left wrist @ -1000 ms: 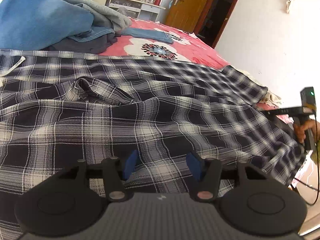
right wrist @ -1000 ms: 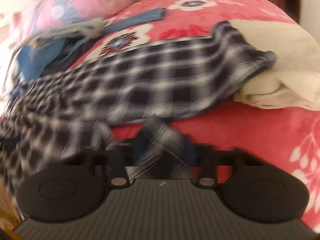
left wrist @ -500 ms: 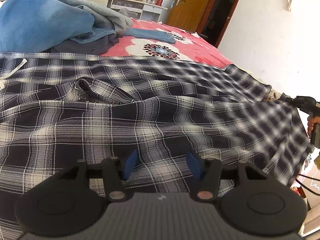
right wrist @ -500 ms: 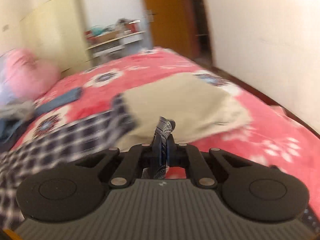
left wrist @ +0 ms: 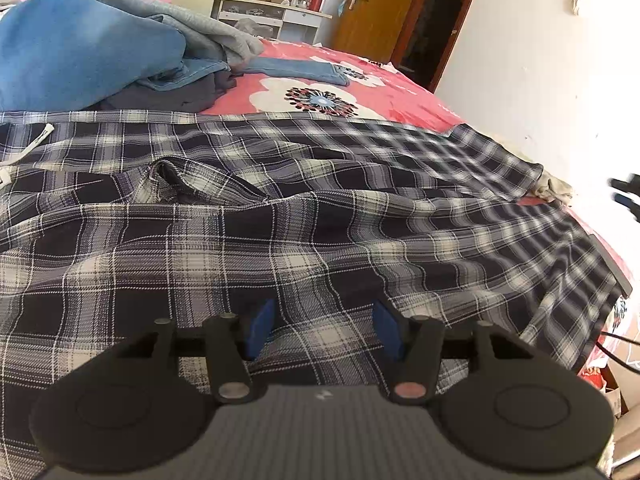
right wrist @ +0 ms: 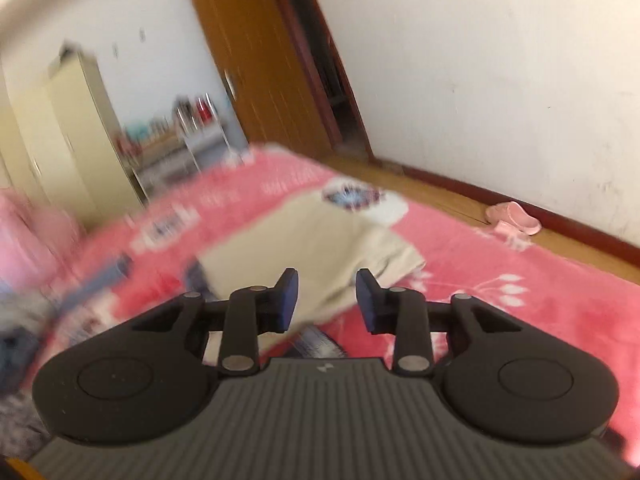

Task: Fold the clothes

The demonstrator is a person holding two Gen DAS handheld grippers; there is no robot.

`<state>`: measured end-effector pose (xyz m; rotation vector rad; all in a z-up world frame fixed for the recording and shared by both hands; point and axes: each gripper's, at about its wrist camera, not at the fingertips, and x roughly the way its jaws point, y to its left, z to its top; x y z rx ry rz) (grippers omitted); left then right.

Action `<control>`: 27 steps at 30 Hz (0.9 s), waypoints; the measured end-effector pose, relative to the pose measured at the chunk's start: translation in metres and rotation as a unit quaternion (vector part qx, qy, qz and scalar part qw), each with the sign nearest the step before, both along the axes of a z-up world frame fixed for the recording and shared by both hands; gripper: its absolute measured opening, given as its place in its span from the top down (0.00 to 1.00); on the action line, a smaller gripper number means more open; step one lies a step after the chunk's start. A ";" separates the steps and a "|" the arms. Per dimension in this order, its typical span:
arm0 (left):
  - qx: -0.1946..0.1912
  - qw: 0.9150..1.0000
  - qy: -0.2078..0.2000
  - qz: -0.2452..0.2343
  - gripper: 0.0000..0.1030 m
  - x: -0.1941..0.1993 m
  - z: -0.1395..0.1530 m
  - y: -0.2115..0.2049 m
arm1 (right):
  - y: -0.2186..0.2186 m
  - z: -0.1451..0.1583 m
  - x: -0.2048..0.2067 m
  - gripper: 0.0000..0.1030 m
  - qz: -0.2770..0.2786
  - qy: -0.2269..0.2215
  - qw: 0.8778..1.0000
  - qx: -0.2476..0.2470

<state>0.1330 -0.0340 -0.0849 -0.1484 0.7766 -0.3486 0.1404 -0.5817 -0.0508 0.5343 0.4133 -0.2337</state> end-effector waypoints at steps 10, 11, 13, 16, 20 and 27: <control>-0.027 1.000 0.003 0.011 0.45 -0.019 0.006 0.011 | 0.038 -0.057 -0.101 0.56 -0.004 0.031 0.984 0.175; -0.029 0.999 0.003 0.011 0.45 -0.022 0.007 0.012 | 0.046 -0.061 -0.096 0.60 0.003 0.036 0.986 0.162; -0.032 0.999 0.004 0.014 0.45 -0.028 0.009 0.015 | 0.064 -0.058 -0.083 0.96 0.022 0.032 0.992 0.117; -0.032 0.999 0.008 0.021 0.45 -0.036 0.009 0.019 | 0.095 -0.035 -0.055 0.96 0.044 0.005 0.999 0.031; -0.031 0.999 0.007 0.030 0.45 -0.044 0.011 0.021 | 0.159 -0.026 0.013 0.80 0.097 0.031 0.982 -0.159; -0.028 0.999 0.010 0.033 0.45 -0.042 0.010 0.023 | 0.238 -0.037 0.019 0.48 0.150 0.026 0.928 -0.341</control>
